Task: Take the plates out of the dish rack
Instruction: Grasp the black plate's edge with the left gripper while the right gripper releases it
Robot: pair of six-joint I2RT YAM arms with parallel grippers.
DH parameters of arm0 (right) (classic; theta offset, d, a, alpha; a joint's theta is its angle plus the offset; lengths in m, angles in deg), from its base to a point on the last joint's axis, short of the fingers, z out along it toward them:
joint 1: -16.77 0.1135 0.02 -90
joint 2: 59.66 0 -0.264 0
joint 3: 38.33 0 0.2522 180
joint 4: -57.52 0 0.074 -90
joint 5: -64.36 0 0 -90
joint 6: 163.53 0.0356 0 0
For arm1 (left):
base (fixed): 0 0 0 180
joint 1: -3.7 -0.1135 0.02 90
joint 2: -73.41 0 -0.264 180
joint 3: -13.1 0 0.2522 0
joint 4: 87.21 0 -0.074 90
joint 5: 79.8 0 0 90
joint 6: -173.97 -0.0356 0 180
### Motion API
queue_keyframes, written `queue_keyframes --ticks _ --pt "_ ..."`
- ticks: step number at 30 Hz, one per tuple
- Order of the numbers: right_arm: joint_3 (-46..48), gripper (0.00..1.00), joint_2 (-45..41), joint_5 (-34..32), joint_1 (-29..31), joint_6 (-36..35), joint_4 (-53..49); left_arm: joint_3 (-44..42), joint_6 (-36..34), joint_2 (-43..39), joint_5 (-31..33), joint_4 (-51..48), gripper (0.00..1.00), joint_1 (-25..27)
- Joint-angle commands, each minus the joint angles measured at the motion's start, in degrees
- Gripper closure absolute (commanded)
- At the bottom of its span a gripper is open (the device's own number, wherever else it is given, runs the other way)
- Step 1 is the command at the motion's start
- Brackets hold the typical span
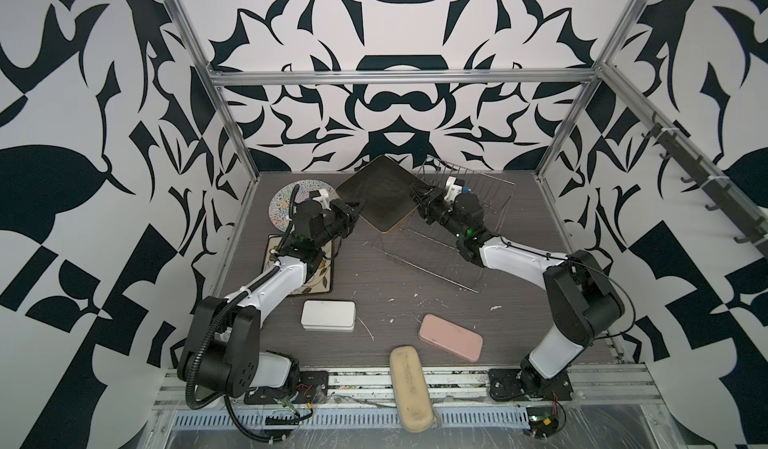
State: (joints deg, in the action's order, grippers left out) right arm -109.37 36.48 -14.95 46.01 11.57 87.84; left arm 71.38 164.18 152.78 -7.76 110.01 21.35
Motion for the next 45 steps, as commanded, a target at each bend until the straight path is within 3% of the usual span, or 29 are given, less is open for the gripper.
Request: queue_keyframes --ticks 1,9,18,38,45 --pt "-0.9 0.53 -5.1 1.4 -0.1 0.8 11.2 -1.1 -0.7 -2.9 3.9 2.6 1.0 -0.3" --pt "0.1 0.35 -6.1 1.7 -1.0 0.7 10.4 -2.8 -0.6 -8.0 6.6 2.4 1.0 -1.6" --pt "1.0 0.24 -8.1 1.9 -1.8 -1.3 8.3 -5.7 -1.1 -14.3 10.6 -1.1 1.0 -3.6" --pt "1.2 0.2 -8.5 3.1 -2.4 -2.3 7.8 -13.8 -2.3 -32.7 27.9 -11.9 1.0 -5.0" --pt "1.3 0.19 -8.2 3.2 -2.6 -2.3 7.7 -15.7 0.4 -37.9 35.6 -19.2 1.0 -5.0"
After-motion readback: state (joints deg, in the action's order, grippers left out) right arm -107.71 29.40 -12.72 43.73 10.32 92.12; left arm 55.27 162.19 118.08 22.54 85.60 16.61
